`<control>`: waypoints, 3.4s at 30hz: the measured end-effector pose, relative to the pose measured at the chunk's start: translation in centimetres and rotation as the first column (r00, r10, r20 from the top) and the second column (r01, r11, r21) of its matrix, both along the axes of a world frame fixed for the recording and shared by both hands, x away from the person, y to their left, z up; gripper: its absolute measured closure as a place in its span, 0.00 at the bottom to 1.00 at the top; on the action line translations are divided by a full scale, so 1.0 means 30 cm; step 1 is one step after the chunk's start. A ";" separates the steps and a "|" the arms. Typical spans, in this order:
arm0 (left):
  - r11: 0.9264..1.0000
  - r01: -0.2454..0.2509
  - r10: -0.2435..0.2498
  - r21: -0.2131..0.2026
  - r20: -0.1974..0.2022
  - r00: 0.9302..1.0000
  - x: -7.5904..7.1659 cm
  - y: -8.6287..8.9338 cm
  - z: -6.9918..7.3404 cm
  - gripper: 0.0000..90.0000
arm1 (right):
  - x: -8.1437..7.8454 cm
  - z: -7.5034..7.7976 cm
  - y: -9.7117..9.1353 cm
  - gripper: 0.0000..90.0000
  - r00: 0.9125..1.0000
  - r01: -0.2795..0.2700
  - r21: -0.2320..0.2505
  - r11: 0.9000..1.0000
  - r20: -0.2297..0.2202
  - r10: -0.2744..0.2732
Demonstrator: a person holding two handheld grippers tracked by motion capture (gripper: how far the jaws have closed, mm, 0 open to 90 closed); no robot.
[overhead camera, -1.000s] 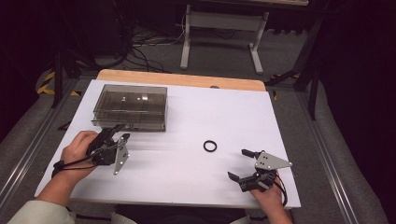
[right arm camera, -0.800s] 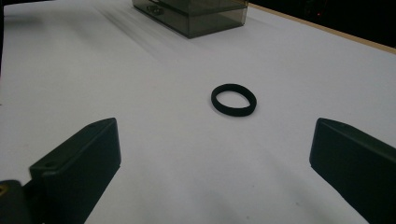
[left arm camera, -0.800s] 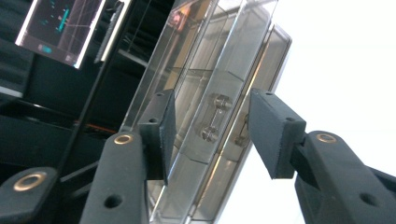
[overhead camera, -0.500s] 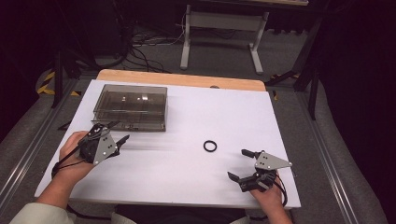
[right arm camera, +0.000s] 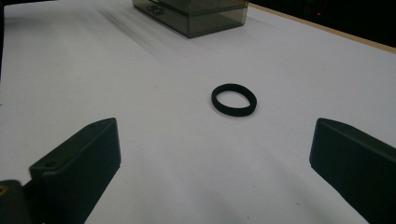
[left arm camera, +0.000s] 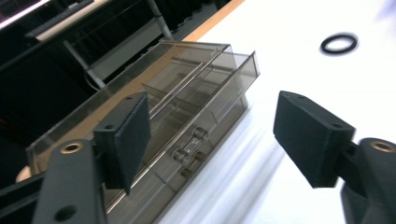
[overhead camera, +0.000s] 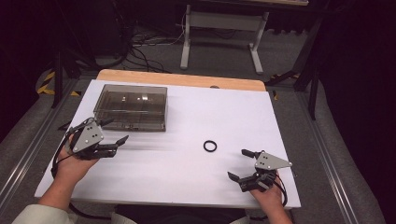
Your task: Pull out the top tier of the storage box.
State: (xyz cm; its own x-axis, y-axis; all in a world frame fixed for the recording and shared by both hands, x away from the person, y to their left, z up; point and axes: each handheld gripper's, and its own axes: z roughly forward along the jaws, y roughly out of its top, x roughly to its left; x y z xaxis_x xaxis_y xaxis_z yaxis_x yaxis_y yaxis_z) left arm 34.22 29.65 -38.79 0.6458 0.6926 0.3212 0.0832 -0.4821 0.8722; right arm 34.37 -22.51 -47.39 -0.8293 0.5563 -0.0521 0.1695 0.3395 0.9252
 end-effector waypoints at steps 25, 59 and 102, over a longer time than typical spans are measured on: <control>0.931 0.111 -0.198 -0.347 -0.224 0.954 0.088 0.097 0.042 0.06 | 0.002 -0.001 -0.001 0.03 1.000 0.000 0.001 1.000 0.001 0.000; 0.952 0.305 -0.296 -0.019 -0.308 0.904 0.222 0.022 0.132 0.34 | 0.000 -0.001 0.001 0.03 1.000 -0.011 0.003 1.000 -0.009 0.012; 0.844 0.375 -0.186 0.383 -0.446 0.875 0.343 -0.095 0.097 0.54 | 0.001 -0.001 0.001 0.03 1.000 -0.018 -0.004 1.000 -0.010 0.018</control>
